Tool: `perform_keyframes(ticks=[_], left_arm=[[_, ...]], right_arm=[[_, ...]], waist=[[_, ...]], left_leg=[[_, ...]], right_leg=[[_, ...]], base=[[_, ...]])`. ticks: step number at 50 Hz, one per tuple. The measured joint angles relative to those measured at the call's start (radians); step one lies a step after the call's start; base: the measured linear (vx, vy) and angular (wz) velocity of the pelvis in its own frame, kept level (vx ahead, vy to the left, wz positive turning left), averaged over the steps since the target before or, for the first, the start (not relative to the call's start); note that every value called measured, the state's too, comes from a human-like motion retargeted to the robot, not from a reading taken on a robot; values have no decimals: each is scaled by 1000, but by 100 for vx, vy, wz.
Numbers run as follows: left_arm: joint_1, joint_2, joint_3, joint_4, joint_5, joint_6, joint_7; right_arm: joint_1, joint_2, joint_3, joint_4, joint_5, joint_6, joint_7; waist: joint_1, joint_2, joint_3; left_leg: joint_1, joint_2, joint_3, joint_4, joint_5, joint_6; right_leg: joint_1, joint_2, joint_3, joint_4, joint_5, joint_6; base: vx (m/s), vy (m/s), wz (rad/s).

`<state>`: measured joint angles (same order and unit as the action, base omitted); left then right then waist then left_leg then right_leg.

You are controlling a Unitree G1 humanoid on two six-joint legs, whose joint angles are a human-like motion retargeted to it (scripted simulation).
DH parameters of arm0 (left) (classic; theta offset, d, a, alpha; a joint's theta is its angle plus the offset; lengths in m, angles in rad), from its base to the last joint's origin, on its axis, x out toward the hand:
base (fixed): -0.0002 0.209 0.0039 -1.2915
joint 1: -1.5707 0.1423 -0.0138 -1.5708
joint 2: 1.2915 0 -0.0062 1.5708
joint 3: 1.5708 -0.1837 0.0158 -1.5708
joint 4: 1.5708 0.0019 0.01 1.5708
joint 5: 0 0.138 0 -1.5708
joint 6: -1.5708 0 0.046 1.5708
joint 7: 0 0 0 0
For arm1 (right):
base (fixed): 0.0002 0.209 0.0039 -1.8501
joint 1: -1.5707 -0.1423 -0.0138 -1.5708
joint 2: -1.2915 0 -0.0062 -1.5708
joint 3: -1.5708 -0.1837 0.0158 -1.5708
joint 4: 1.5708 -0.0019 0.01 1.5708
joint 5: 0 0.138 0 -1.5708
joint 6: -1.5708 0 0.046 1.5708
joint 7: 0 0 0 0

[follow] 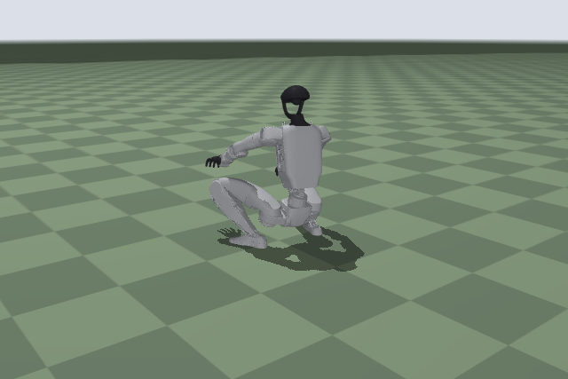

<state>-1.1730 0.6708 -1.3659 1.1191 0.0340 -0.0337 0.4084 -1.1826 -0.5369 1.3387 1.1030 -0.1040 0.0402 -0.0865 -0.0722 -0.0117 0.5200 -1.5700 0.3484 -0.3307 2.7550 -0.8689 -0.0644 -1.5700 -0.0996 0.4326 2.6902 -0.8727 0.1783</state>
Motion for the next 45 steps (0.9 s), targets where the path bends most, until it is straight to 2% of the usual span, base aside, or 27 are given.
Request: perform_keyframes(ticks=[13, 28, 33, 35, 37, 39, 42, 45], left_arm=[[15, 6, -11, -17, 11, -4, 4], [-4, -13, -34, 5, 46, -12, 22], [-63, 78, -34, -61, 155, -52, -25], [-109, 137, -34, -110, 170, -82, -47], [-190, 170, -30, -129, 202, -75, -69], [-269, 219, -8, -161, 213, -81, -78], [-367, 307, 38, -224, 202, -94, -79], [-429, 407, 84, -292, 195, -105, -75]], right_arm=[[24, -28, 2, 9, 0, -2, -1], [-9, -3, 19, 51, -13, -3, -24], [-56, -103, 4, 14, -64, -45, -7], [-93, -155, -10, -7, -65, -62, 11], [-139, -204, -51, -19, -61, -66, 6], [-193, -265, -90, -32, -47, -79, -10], [-265, -342, -149, -46, -5, -87, -29], [-326, -391, -182, -52, -3, -88, -41]], waist=[[-1, -2, 0], [25, 6, 0], [17, 48, 0], [24, 68, 0], [51, 77, 0], [62, 80, 0], [59, 67, 0], [74, 45, 0]], left_leg=[[0, -1, 7, 9, -1, 17], [0, 44, 44, -12, -4, 41], [0, 68, 79, -71, -3, 62], [0, 91, 106, -118, -1, 77], [0, 118, 144, -189, 7, 85], [0, 126, 209, -298, 58, 77], [1, 103, 294, -467, 144, 65], [48, 107, 388, -661, 222, 59]], right_leg=[[0, 11, 29, 10, 0, -6], [0, 16, 54, -15, 0, -2], [0, -60, -11, -82, 0, -85], [0, -97, -57, -136, 0, -135], [0, -133, -117, -211, 0, -184], [0, -177, -167, -298, 0, -238], [0, -238, -221, -430, 12, -281], [4, -240, -266, -621, 104, -300]], base=[[0, 0, 0], [0, 0, -1], [10, 3, 17], [21, 4, 8], [26, 3, -1], [25, -3, 33], [20, -7, 57], [5, 1, -1]])
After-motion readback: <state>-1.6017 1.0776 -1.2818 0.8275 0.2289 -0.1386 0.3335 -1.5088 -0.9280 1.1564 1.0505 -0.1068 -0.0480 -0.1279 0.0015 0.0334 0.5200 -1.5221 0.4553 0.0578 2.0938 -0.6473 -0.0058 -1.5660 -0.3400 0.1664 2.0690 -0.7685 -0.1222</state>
